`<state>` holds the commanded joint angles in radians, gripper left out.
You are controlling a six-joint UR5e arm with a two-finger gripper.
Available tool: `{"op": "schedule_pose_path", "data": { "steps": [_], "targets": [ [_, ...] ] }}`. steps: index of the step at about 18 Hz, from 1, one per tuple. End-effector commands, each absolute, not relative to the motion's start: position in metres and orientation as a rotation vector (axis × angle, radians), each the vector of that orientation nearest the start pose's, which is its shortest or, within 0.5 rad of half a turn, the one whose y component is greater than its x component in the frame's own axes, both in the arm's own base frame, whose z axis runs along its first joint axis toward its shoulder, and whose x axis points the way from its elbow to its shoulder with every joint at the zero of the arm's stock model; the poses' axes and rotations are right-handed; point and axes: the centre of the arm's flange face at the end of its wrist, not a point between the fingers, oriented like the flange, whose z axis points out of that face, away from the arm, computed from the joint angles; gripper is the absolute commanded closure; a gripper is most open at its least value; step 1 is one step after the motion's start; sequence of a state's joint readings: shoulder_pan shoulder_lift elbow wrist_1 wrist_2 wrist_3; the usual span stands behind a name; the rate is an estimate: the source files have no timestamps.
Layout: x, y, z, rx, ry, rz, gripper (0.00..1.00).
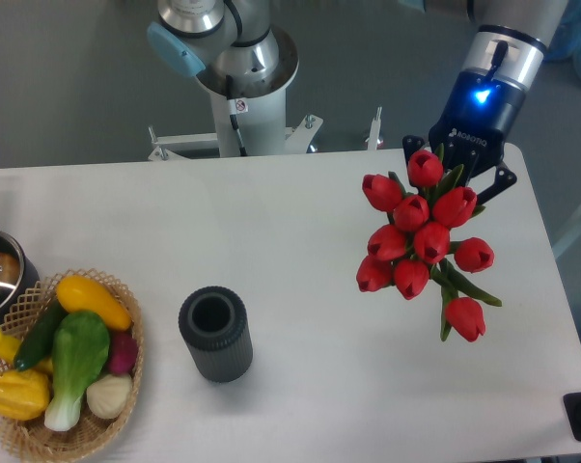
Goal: Insert the flowers into the vase
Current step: 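Carry the red tulip bunch with the gripper over the grey vase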
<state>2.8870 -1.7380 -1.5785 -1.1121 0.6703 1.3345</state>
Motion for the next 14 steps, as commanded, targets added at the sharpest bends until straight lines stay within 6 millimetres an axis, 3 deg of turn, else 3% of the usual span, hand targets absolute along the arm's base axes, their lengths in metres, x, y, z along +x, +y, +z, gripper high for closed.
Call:
{"op": "schedule_pose_path", "data": {
  "steps": [10,14],
  "targets": [
    [-0.491,0.353,0.469,-2.127,0.187,0.023,0.76],
    [-0.477,0.380,0.469,-2.020,0.235,-0.054,0.76]
  ]
}}
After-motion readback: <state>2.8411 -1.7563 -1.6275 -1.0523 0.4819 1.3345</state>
